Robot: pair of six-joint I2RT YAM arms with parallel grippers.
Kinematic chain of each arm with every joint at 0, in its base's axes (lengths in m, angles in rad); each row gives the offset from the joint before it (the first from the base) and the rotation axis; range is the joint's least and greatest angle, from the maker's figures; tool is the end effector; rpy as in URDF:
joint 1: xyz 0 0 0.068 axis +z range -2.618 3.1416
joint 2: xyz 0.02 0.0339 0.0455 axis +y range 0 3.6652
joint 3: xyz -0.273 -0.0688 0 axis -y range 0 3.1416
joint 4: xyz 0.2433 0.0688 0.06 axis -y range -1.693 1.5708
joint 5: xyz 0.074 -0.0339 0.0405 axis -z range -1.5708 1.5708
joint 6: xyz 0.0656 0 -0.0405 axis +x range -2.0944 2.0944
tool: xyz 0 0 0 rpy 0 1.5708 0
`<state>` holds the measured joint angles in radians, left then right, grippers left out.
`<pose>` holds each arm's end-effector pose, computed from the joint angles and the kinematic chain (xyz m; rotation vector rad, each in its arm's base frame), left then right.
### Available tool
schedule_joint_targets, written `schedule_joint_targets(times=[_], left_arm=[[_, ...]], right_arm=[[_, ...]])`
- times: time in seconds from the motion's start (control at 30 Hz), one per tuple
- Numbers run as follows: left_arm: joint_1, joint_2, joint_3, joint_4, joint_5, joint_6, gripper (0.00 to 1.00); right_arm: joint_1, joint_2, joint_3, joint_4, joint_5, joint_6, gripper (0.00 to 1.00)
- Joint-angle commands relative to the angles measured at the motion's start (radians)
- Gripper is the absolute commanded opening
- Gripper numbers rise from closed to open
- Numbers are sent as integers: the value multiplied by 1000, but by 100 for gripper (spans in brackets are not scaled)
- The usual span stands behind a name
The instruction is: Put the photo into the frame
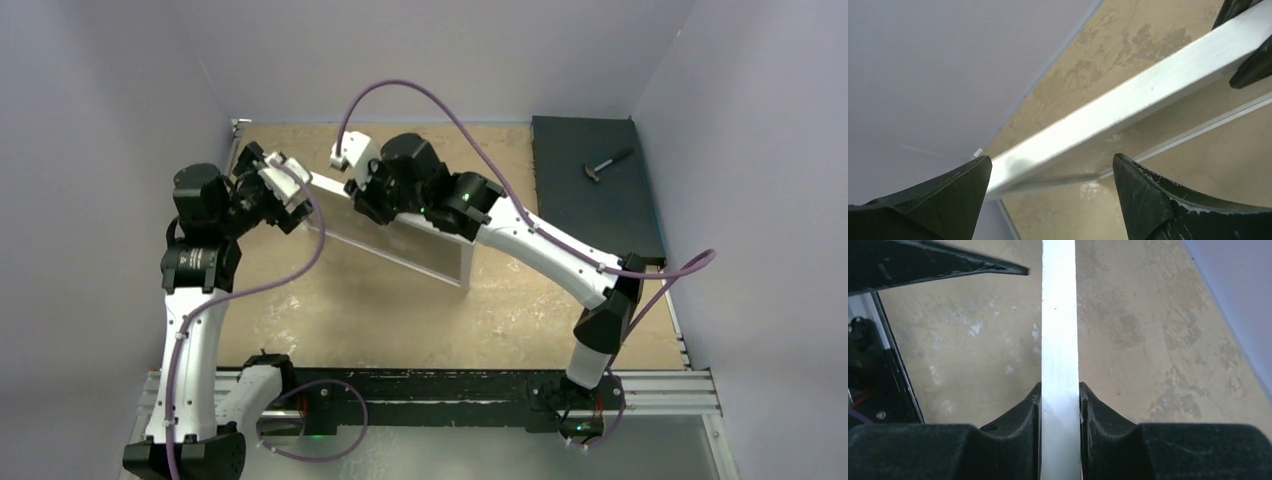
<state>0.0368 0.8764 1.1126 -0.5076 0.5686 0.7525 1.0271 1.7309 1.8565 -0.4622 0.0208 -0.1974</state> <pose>0.1935 -0.0282 0.4039 0.9802 1.5083 0.0393 0.2232 0.3666 0.4269 -1.1057 1.5994 0.5375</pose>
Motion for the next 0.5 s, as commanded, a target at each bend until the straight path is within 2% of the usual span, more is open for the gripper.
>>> schedule_joint_targets(times=[0.0, 0.17, 0.37, 0.47], left_arm=[[0, 102, 121, -93, -163, -333, 91], [7, 267, 327, -281, -254, -442, 93], [18, 266, 369, -227, -155, -581, 96], [18, 322, 411, -268, -181, -633, 96]], right_arm=[[-164, 28, 84, 46, -176, 176, 14], [-303, 9, -16, 133, -263, 231, 13], [-418, 14, -94, 165, -346, 274, 11], [-489, 6, -153, 202, -371, 331, 11]])
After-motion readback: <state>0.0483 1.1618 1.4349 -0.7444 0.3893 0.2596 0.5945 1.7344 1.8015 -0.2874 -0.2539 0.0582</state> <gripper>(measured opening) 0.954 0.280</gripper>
